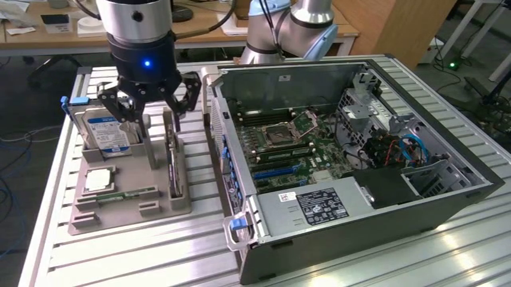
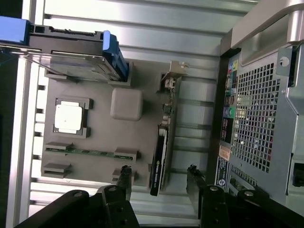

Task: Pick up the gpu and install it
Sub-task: 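Pick up the gpu and move the gpu toward the slot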

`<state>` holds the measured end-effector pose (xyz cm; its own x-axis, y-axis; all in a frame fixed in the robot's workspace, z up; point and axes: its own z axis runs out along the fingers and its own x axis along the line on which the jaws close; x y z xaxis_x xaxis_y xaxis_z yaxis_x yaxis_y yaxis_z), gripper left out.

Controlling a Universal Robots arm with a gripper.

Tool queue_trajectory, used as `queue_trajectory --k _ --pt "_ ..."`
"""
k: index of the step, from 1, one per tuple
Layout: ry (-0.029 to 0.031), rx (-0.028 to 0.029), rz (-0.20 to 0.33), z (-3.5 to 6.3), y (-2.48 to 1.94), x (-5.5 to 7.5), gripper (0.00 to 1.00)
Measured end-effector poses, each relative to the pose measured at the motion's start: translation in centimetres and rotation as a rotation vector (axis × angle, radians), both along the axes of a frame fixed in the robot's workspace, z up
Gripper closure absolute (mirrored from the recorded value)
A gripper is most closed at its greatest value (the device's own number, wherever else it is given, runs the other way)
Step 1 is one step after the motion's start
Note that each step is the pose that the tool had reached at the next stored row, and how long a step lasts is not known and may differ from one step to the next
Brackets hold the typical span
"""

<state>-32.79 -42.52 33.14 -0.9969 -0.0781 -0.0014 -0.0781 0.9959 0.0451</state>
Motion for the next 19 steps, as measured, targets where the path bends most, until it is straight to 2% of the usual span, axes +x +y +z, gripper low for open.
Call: queue_trajectory --k 8,14,19 --pt "0.0000 0.0000 0.001 -0.88 -0.39 0.0 0.41" --pt "-0.0018 0.0000 0.001 -1.64 -0.45 0.0 0.41" --pt "-0.0011 -0.0001 0.001 -1.85 -0.45 0.2 0.41"
